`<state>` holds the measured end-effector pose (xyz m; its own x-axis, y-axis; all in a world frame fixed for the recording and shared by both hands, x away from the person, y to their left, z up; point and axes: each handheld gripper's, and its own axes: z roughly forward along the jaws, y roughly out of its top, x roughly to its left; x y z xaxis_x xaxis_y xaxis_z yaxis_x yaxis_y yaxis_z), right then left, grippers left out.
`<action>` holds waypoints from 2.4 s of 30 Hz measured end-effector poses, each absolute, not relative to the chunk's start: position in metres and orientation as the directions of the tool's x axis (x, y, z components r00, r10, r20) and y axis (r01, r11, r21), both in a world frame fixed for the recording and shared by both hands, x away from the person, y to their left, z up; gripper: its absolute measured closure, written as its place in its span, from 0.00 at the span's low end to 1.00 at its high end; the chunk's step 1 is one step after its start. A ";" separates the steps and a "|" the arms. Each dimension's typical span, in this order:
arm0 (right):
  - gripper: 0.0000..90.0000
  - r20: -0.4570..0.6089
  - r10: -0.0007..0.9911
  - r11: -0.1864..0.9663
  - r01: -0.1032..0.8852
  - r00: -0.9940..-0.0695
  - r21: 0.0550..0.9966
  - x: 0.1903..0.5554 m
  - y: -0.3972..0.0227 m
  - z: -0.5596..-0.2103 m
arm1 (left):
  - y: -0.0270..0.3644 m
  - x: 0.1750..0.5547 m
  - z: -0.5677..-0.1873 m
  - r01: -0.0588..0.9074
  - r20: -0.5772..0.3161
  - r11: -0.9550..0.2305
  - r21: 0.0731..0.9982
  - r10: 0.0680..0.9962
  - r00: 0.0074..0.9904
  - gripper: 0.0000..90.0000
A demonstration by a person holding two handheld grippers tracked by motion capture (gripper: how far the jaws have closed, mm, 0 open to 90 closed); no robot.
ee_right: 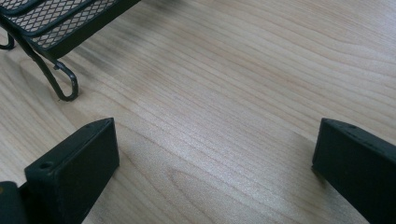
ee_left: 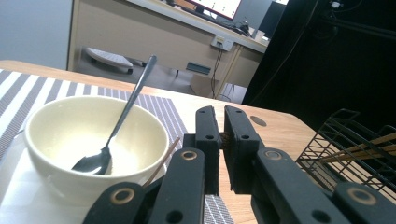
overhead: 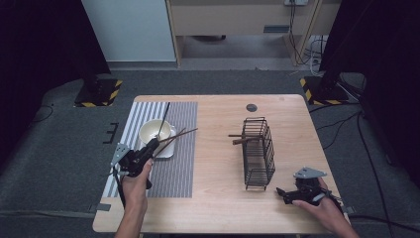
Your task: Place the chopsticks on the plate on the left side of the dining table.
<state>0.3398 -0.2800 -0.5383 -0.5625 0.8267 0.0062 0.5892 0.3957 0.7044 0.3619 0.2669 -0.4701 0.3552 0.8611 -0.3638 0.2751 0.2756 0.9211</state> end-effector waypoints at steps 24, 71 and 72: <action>0.00 0.006 0.827 0.396 0.589 -0.563 0.705 0.340 -0.280 -0.538 | 0.292 0.349 -0.480 0.289 -0.403 0.319 0.903 0.861 0.310 0.94; 0.01 0.006 0.827 0.396 0.589 -0.562 0.704 0.340 -0.280 -0.538 | 0.305 0.329 -0.519 0.544 -0.205 -0.061 0.837 0.887 0.415 0.93; 0.01 0.006 0.827 0.396 0.590 -0.562 0.704 0.340 -0.280 -0.538 | 0.305 0.329 -0.520 0.548 -0.206 -0.062 0.834 0.887 0.414 0.93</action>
